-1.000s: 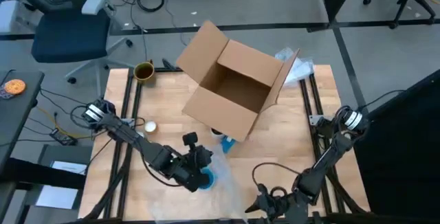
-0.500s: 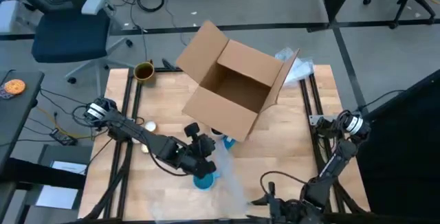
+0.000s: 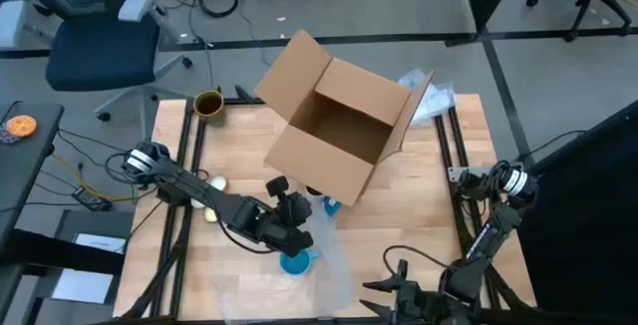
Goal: Wrap mug
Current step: Wrap the blue mug with the bubble wrap on the table
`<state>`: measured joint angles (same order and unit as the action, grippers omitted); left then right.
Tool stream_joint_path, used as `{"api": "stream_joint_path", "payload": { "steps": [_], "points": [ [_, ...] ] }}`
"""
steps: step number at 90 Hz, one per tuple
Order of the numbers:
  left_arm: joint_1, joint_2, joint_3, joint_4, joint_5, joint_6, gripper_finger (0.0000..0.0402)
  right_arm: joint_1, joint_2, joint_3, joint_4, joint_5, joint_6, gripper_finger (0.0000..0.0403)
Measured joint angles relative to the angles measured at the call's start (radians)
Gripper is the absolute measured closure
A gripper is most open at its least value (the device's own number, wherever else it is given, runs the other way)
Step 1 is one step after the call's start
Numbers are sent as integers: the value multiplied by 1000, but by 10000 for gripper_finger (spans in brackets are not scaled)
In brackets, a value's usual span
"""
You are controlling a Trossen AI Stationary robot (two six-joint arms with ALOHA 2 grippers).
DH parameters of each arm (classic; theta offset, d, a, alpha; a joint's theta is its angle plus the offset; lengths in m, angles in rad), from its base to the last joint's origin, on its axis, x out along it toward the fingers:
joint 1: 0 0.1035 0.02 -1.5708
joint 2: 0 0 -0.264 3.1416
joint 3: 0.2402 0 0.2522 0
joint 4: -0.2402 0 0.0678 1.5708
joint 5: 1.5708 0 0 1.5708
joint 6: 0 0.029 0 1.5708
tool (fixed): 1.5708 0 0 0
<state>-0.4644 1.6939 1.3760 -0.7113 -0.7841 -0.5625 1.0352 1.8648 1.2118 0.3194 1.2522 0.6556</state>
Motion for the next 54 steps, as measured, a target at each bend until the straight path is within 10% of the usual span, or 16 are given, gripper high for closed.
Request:
{"api": "stream_joint_path", "payload": {
  "steps": [54],
  "points": [
    [20,0,-1,-52,-16,-48,402,-19,0,0,99,36,-100,251]
  ]
}}
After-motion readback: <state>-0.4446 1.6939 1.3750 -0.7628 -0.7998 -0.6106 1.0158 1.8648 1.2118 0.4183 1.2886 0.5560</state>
